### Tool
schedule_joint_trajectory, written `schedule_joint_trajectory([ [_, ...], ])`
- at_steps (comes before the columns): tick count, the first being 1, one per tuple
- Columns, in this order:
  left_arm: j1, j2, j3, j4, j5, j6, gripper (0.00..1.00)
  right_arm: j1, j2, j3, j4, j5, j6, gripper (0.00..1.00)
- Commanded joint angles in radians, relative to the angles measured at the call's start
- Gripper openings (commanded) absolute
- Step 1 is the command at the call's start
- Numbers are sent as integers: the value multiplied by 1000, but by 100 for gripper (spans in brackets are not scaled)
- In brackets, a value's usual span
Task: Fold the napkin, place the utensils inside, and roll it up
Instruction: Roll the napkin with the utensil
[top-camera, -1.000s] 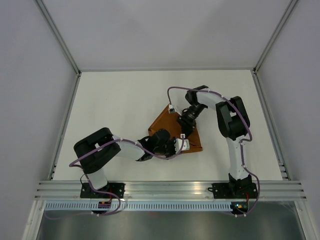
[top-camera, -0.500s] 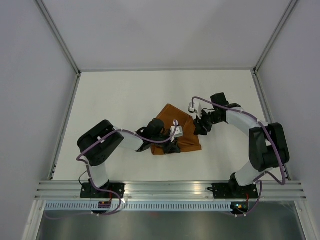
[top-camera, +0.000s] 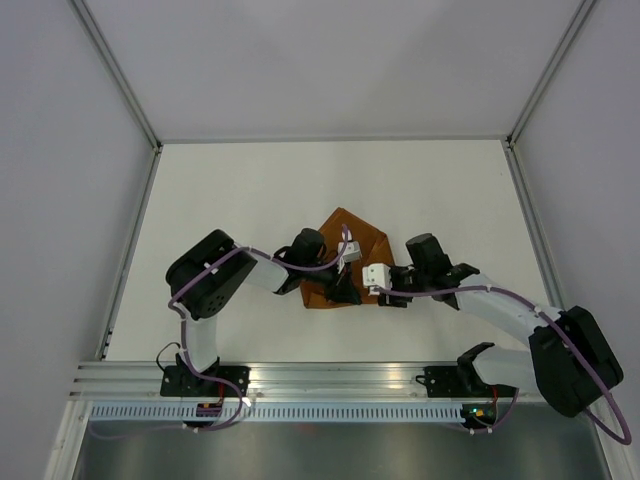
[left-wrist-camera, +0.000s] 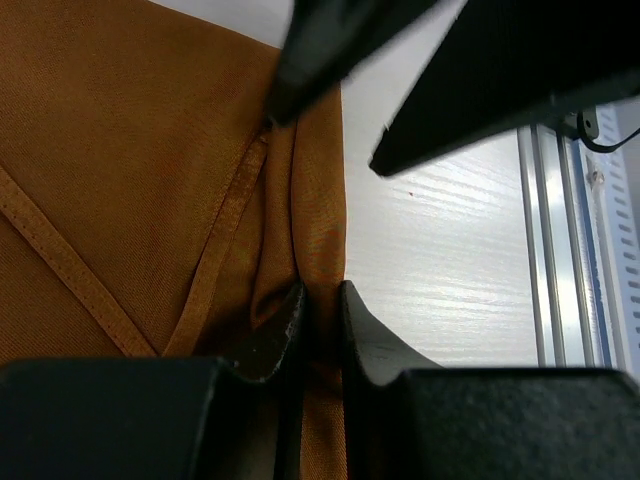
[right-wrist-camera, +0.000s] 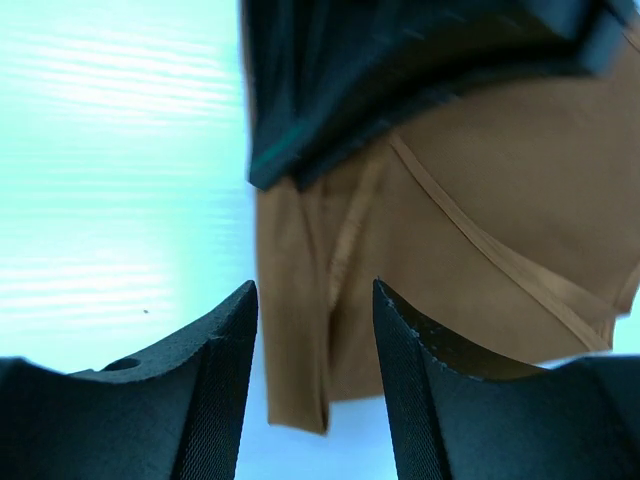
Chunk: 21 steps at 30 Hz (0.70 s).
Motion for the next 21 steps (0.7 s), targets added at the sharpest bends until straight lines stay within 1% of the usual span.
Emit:
schedule_joint_trajectory([
  [1,10,46,12,-13,45,-35,2,84,-46,-56,141,60,-34,56],
  [5,10,59,20,-2,55,-50,2,168,-40,-67,151,105,-25,57],
  [7,11,59,20,0,56,-53,2,197,-40,-87,181,133,-20,57],
  [12,13,60,21,1,62,-59,2,292,-9,-127,246,245,-17,56],
  [14,14,60,21,1,64,-59,2,315,18,-136,263,287,-22,55],
  [15,16,63,23,1,65,-61,2,319,26,-139,293,298,-25,54],
  [21,14,59,23,-3,73,-61,2,325,106,-138,354,358,-26,51],
])
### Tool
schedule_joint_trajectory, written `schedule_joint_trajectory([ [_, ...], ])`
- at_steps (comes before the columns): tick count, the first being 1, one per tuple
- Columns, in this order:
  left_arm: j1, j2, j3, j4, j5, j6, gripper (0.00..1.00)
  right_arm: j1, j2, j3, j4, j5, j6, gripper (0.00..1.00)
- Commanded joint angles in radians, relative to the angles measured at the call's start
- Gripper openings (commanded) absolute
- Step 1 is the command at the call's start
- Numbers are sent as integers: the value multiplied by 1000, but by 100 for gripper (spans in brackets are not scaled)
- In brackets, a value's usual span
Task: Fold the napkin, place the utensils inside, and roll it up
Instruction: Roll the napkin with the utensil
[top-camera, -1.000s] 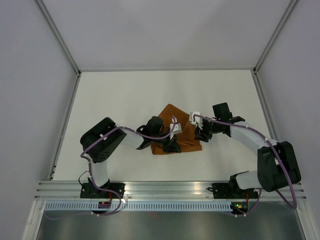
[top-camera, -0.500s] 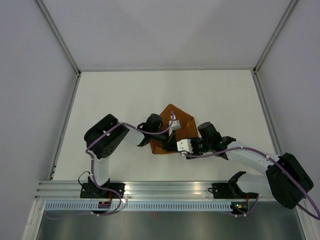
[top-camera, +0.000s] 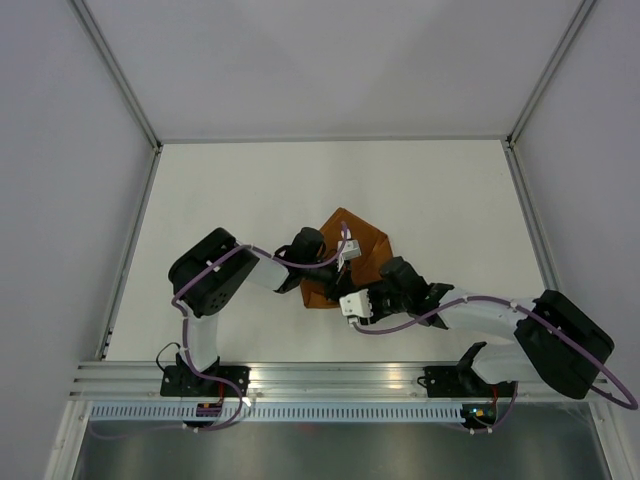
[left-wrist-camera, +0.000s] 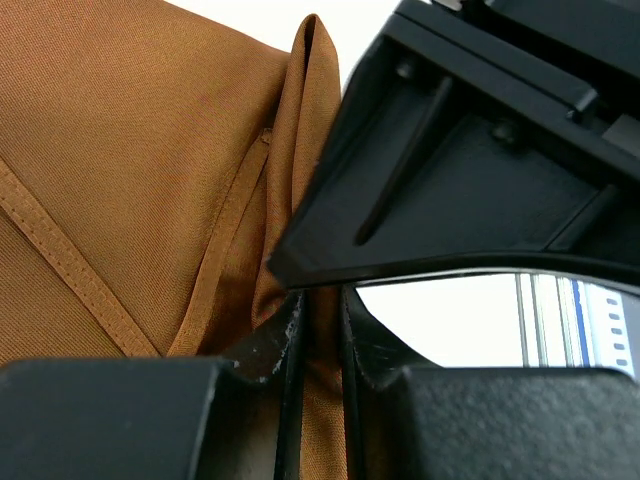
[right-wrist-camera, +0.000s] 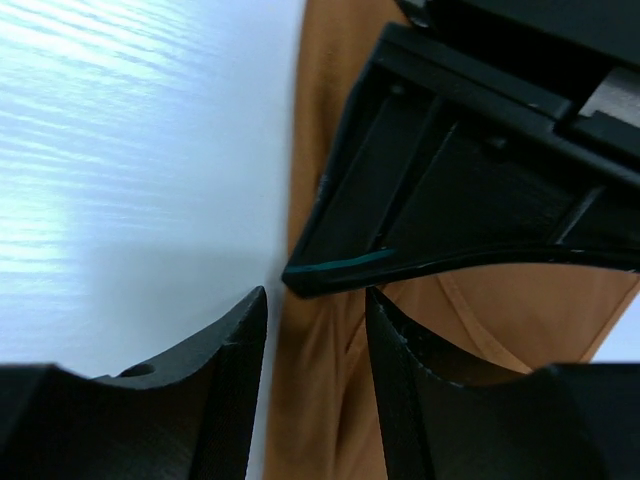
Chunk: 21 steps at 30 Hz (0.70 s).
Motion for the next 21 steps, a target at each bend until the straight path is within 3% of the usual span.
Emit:
schedule_joint_trajectory([
  [1,1,31,8,-21,28,-9,2,5,50,-10,54,82,-12,50],
  [11,3,9,11,-36,40,4,2,11,92,10,-33,104,-64,27],
  [13,3,3,11,-41,37,8,2,12,109,20,-82,101,-63,16],
  [16,3,-20,6,-39,14,14,3,11,138,53,-142,92,-57,7],
  [21,3,-99,-20,-33,-81,27,23,9,171,116,-265,56,-43,1],
])
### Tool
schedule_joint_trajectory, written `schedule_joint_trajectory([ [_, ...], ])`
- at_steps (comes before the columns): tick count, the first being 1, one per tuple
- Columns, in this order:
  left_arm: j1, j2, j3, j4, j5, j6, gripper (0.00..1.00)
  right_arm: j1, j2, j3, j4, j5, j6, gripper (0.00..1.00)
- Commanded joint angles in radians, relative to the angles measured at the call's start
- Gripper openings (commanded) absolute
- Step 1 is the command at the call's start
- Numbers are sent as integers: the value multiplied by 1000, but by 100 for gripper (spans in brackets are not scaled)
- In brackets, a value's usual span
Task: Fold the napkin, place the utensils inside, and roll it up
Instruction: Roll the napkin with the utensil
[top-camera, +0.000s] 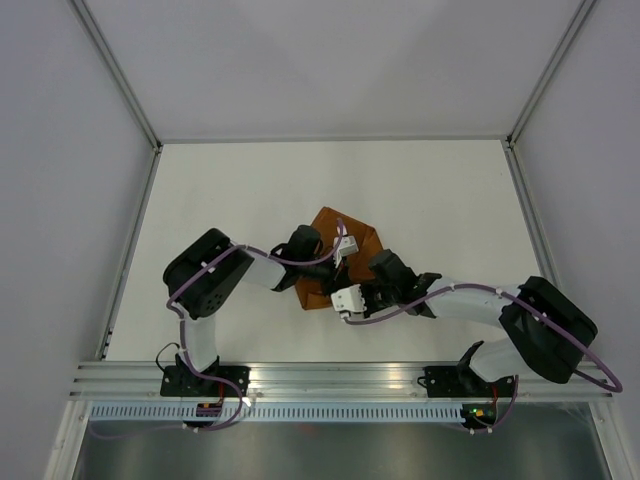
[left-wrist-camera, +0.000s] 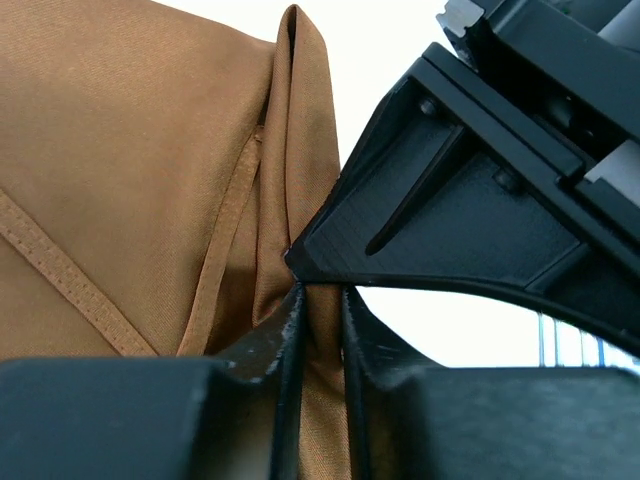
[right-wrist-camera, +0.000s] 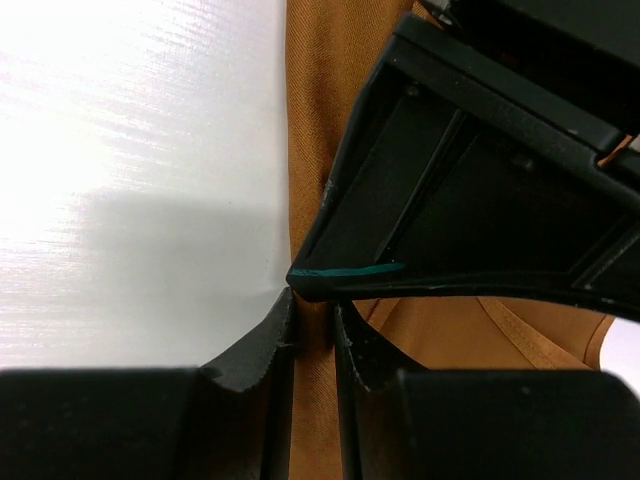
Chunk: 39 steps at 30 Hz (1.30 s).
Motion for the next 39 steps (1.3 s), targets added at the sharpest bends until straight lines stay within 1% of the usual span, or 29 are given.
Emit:
schedule_joint_trajectory([
  [1,-16,-88,-24,4,-54,28,26,-2,61,13,-203,-12,10,0],
  [4,-16,-146,-42,12,-157,23,31,-12,65,33,-249,-44,13,1],
  [10,-9,-240,-65,20,-344,5,34,-29,116,131,-393,-89,8,0],
  [13,-7,-296,-87,15,-543,-11,34,-40,149,190,-488,-113,-10,1],
  [15,-2,-344,-119,42,-704,-32,34,-54,180,242,-572,-130,-34,0],
  [16,1,-402,-159,73,-776,-41,35,-60,191,260,-598,-145,-44,0],
  [17,11,-431,-179,88,-885,-51,35,-68,218,279,-653,-151,-65,1],
  [18,11,-464,-226,104,-959,-67,36,-75,234,320,-681,-156,-73,1],
  [19,17,-535,-246,130,-1059,-72,38,-78,251,341,-736,-167,-81,1],
  [22,19,-646,-300,128,-1180,-66,41,-94,329,429,-834,-187,-111,1],
  [23,21,-722,-308,115,-1209,-66,41,-97,368,449,-855,-190,-113,0],
  [25,19,-792,-334,102,-1252,-42,41,-104,439,515,-910,-196,-116,0],
  [26,19,-865,-341,99,-1261,-31,41,-109,465,539,-930,-207,-116,0],
  [27,18,-895,-357,92,-1271,-5,41,-117,491,591,-950,-211,-116,1],
  [29,16,-973,-372,90,-1272,27,41,-123,567,645,-1002,-224,-108,0],
  [32,-7,-1030,-406,120,-1257,113,40,-140,672,749,-1056,-233,-88,1],
  [33,-22,-1056,-427,140,-1263,167,40,-150,701,812,-1076,-239,-82,0],
  [34,-57,-1067,-440,162,-1275,197,40,-154,759,844,-1112,-242,-73,1],
  [35,-79,-1070,-447,186,-1297,227,40,-160,789,875,-1134,-247,-73,0],
  [36,-102,-1071,-458,229,-1310,291,40,-167,815,930,-1152,-253,-73,0],
  [38,-172,-1061,-463,268,-1329,359,40,-173,880,975,-1186,-256,-55,1],
  [39,-200,-1047,-461,297,-1330,436,40,-177,901,1016,-1194,-251,-53,1],
])
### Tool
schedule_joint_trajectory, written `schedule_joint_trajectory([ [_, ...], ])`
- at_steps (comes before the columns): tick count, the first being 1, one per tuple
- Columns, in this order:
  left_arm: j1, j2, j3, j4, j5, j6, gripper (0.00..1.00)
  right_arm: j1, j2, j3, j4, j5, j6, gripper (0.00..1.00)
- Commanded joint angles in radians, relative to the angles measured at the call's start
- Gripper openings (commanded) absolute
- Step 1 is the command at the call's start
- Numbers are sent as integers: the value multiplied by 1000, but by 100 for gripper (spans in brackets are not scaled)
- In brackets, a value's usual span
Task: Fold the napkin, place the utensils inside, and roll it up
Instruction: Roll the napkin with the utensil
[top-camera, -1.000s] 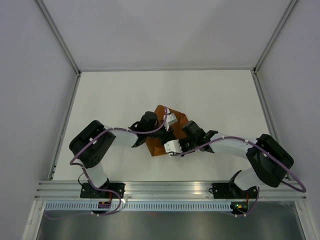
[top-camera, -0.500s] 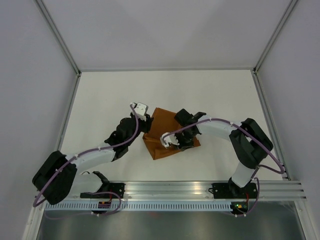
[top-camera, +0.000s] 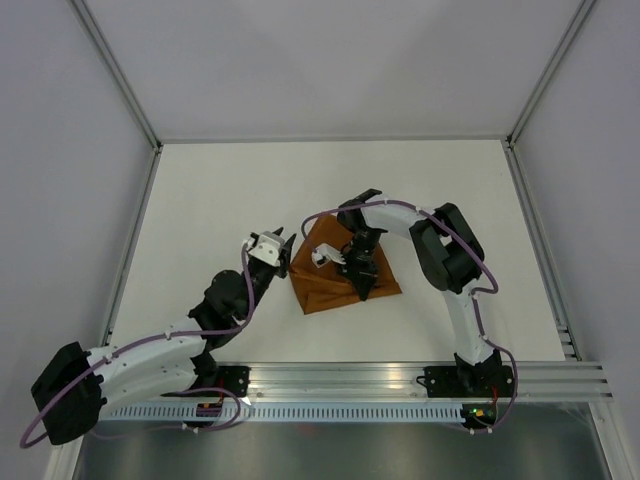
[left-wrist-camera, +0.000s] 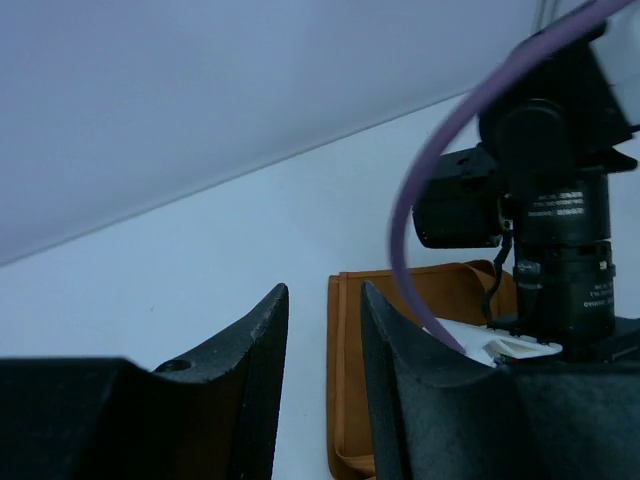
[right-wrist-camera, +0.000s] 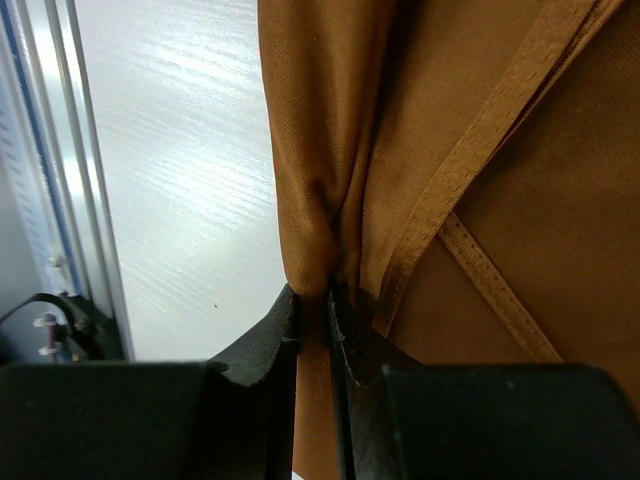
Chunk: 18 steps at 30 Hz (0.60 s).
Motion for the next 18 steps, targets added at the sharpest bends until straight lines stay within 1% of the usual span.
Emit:
schedule_joint_trajectory([
  [1,-110,48,-2,135,-62,252,40,1,170,36,1,65,-7,0],
  [3,-151,91,7,152,-69,333,40,-3,201,91,-11,62,13,1],
  [4,-181,126,8,167,-73,354,40,-5,228,108,-32,60,16,0],
  [8,-240,201,10,184,-63,412,41,-16,292,195,-80,48,34,0],
  [9,-246,212,12,180,-55,414,41,-22,301,220,-85,49,45,0],
  [14,-292,313,64,35,49,395,43,-37,350,274,-106,43,53,0],
  [18,-323,468,116,-21,128,360,45,-40,361,288,-102,42,60,0],
])
